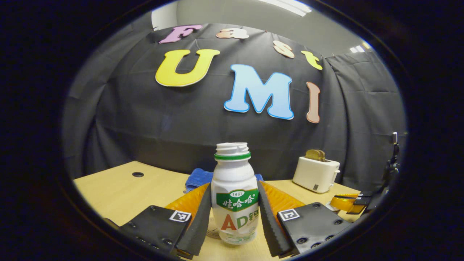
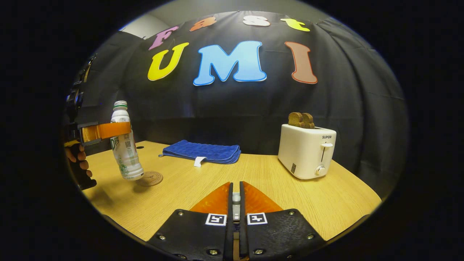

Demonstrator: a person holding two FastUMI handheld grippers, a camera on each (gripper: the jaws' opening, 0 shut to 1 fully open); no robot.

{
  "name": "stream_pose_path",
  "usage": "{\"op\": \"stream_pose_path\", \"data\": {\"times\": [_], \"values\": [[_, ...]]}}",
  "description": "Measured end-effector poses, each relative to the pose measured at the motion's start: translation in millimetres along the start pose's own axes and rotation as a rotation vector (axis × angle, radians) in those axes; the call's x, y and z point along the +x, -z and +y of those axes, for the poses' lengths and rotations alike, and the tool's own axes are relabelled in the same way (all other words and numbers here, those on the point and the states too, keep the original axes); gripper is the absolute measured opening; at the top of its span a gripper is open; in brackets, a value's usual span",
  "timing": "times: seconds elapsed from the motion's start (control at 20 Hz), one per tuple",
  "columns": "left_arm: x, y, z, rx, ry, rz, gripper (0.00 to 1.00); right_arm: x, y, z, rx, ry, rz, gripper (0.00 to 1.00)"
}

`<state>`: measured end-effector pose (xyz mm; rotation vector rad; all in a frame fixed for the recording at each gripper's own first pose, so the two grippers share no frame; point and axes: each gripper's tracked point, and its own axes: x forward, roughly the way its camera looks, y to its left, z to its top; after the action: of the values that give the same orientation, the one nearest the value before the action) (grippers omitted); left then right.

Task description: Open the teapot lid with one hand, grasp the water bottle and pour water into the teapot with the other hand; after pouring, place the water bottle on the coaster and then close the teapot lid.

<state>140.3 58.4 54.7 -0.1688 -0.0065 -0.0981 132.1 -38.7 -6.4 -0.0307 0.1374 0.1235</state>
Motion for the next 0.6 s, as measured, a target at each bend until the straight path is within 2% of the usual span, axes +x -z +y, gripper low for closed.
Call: {"op": "stream_pose_path", "data": {"times": [0.1, 0.2, 0.3, 0.45, 0.5, 0.55, 0.6], "values": [[2, 6, -1, -0.015, 0.012, 0.014, 0.77, -7, -6, 0, 0.021, 0.001, -0.008, 0.14], [8, 9, 0, -0.007, 0.013, 0.023, 0.77, -19, -24, -4, 0.033, 0.017, -0.069, 0.54], [18, 3, 14, 0.069, -0.028, 0.001, 0.75, -31, -43, -11, 0.024, 0.051, -0.142, 0.68], [33, 3, 18, 0.125, -0.025, -0.007, 0.72, -38, -53, -17, 0.033, 0.071, -0.177, 0.68], [37, 8, 21, 0.132, -0.029, -0.001, 0.77, -38, -52, -17, 0.039, 0.072, -0.175, 0.68], [41, 13, 23, 0.133, -0.029, 0.009, 0.77, -37, -52, -18, 0.038, 0.076, -0.171, 0.68], [44, 17, 22, 0.131, -0.021, 0.017, 0.72, -37, -50, -20, 0.037, 0.079, -0.165, 0.68]]}}
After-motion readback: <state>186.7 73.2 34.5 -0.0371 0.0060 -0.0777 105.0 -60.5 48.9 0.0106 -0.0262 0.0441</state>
